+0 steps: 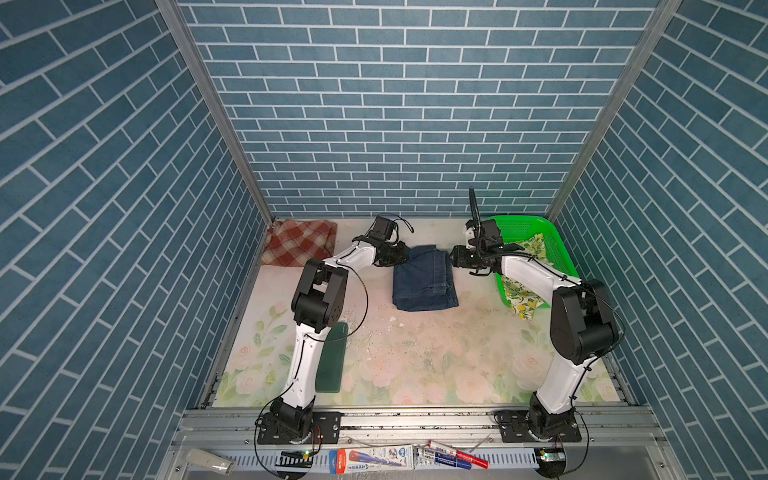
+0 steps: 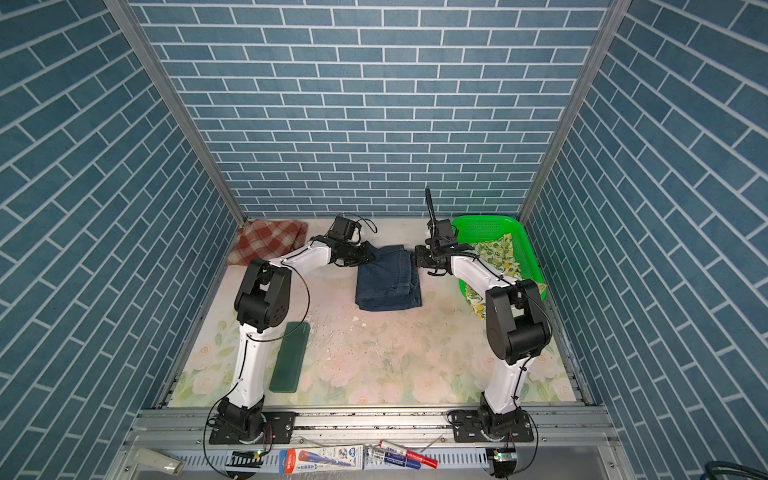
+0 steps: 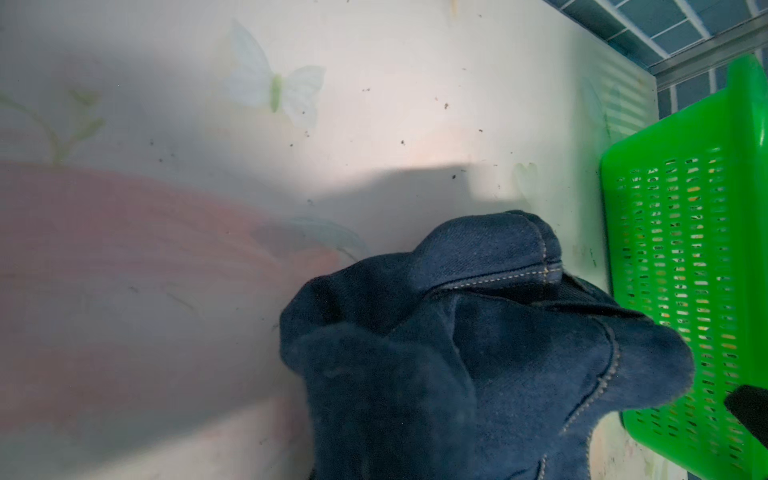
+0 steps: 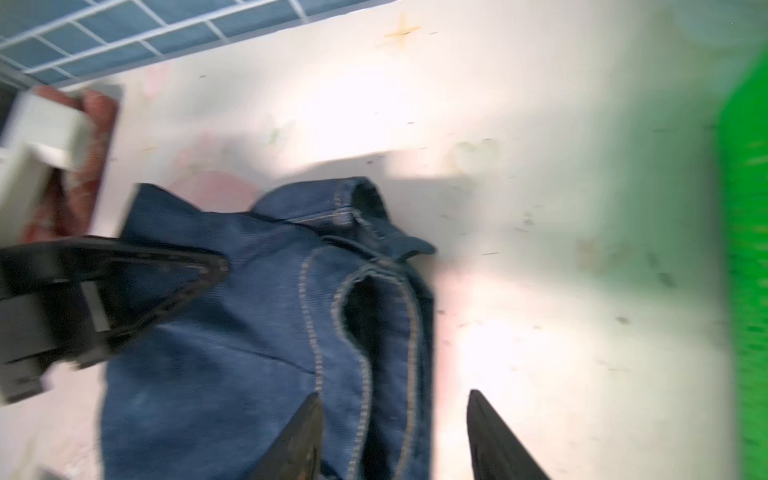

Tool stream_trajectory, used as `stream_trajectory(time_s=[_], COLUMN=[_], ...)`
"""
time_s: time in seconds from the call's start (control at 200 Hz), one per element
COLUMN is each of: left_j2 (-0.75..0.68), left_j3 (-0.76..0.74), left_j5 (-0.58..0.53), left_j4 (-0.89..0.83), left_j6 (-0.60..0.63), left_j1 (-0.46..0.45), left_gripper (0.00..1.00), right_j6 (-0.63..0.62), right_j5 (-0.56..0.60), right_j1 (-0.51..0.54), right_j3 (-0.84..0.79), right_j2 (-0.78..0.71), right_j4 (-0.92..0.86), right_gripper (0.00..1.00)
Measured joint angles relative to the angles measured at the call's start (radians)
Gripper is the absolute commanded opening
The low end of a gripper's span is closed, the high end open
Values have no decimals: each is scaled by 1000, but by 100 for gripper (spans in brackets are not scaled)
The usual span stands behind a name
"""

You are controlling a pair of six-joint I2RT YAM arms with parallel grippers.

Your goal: Fold and stack the skirts

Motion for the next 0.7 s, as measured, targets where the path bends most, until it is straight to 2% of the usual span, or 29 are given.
stream_trajectory(time_s=[0.12, 0.33, 0.39, 0.47, 0.51, 0.55, 0.7], left_j2=[0, 0, 0, 0, 0, 0, -8], left_j3=[-23, -24, -24, -24, -24, -24, -33], left_j5=[-2, -2, -2, -1, 0, 1, 4], left_j4=[19, 23, 23, 23, 23, 22, 22], left_j6=[-10, -18, -19, -16, -19, -24, -19], left_j1=[4, 4, 5, 6, 7, 9, 20], left_gripper=[0, 0, 22, 58, 70, 75, 77], right_j6=[44, 122, 139, 154, 161, 164, 172], right_j5=[-79, -180, -191, -201, -207, -208, -220], right_j1=[23, 13, -2, -22, -31, -39, -57], right_j3=[1, 3, 3, 3, 3, 3, 3], right_j2=[27, 167, 208, 240, 249, 254, 271], right_j4=[71, 168, 185, 195, 203, 211, 220], right_gripper=[43, 40, 38, 36, 35, 33, 28])
